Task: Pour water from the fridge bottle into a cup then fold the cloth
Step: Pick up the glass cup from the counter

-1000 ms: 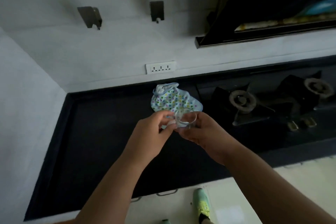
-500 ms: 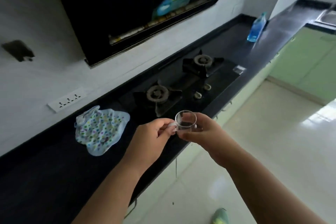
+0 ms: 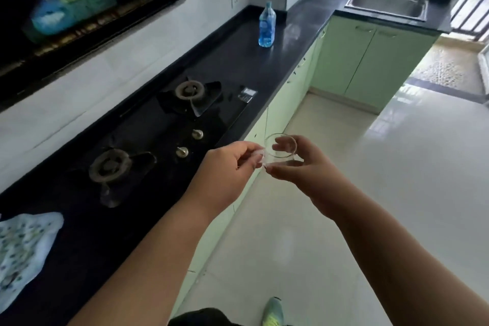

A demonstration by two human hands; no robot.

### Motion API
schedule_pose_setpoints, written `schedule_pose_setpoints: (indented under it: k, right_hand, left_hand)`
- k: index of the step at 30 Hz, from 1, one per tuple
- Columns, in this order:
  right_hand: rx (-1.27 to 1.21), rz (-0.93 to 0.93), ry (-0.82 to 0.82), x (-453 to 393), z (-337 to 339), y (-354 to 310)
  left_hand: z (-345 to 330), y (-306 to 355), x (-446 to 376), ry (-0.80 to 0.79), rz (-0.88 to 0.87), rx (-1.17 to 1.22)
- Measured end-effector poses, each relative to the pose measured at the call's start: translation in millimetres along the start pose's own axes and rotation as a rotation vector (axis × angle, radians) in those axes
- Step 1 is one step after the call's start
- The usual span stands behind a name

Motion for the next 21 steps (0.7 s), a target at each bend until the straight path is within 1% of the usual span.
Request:
schedule_pose_setpoints:
  k: [4,8,12,15,19,21]
  right_hand:
    - [-0.011,-0.012,0.086,-28,49,-17]
    - [0.008,-0.028,0.151,-66,83,-27]
    - [0.022,-0.066,0.213,-109,114,-41]
    - [0.019,-0.093,0.287,-143,142,-56]
    - [-0.027,-0.116,0.397,-179,181,-80]
    - [-0.059,-0.107,0.450,-196,200,-89]
  left_hand:
    - [-33,6,-58,-0.030,-0.030,0.016]
    - [-57,-6,-111,-0.087,-0.034,0.036]
    - [-76,-27,-173,-0.182,-0.069,0.026]
    - [-94,-41,-229,-0.238,-0.097,0.063]
    - [-117,-45,-307,-0.388,-0.181,0.023]
    - [-131,-45,-344,-0.435,-0.218,0.020]
Point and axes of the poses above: each hand's wrist, its own x-axis away from the middle knuckle, its own z-axis out of the back of the hand, y = z × x, the point moved 1 cm from there along -x, towards the middle knuckle, and after that the axes turned 15 degrees about -z, right-handed, at the moved point
